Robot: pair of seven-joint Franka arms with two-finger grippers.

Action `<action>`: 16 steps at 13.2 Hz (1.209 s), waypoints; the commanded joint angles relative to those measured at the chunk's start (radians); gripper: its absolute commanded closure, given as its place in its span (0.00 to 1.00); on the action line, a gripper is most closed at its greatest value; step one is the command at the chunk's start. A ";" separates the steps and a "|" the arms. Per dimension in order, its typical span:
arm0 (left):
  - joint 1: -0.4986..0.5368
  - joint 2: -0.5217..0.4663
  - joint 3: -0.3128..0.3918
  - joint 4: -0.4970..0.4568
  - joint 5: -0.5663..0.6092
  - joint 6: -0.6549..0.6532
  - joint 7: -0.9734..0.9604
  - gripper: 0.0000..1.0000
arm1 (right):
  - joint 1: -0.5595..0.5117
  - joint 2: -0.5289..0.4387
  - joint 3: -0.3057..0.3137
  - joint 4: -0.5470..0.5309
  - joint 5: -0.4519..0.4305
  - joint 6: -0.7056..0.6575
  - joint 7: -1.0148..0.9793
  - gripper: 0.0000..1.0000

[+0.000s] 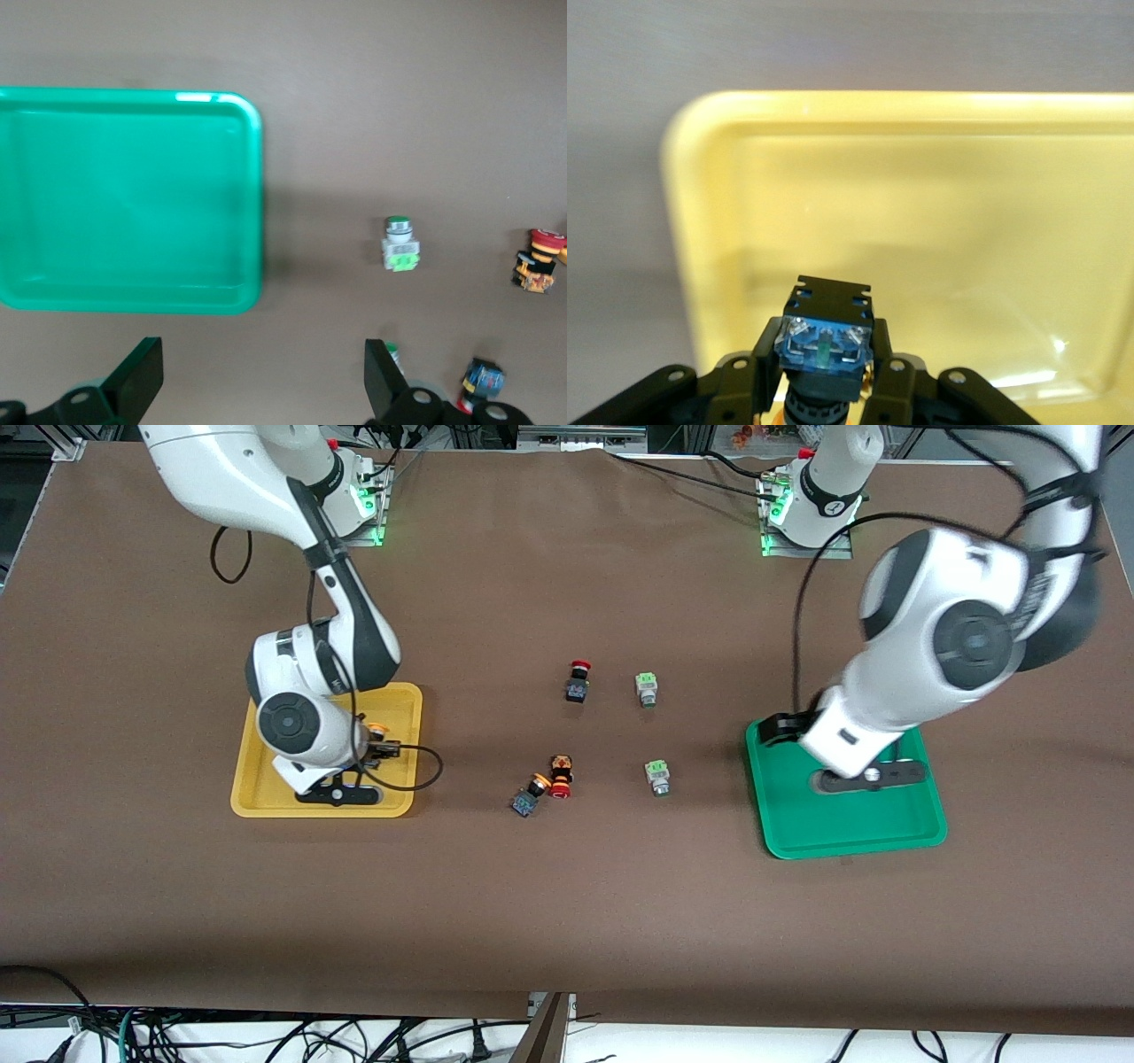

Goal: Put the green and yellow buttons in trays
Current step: 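Place the blue button in the yellow tray while the left gripper nears the green tray, then grasp a green button with the left gripper while the right gripper reaches another button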

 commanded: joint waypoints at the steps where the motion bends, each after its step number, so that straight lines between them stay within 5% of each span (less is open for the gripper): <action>1: -0.046 -0.025 -0.034 -0.185 0.001 0.172 -0.098 0.00 | -0.012 -0.020 -0.043 -0.105 -0.002 0.098 -0.143 0.72; 4: -0.075 -0.023 -0.099 -0.308 0.004 0.306 -0.171 0.00 | -0.031 -0.022 -0.040 -0.101 0.012 0.083 -0.135 0.22; 8: -0.103 -0.017 -0.176 -0.479 0.016 0.476 -0.302 0.00 | -0.009 -0.032 -0.002 0.003 0.151 -0.038 -0.038 0.21; 12: -0.152 0.044 -0.183 -0.557 0.018 0.600 -0.409 0.00 | 0.075 0.078 0.081 0.184 0.171 -0.024 0.345 0.19; 16: -0.152 0.075 -0.183 -0.571 0.048 0.622 -0.422 0.00 | 0.112 0.378 0.128 0.630 0.243 0.025 0.599 0.19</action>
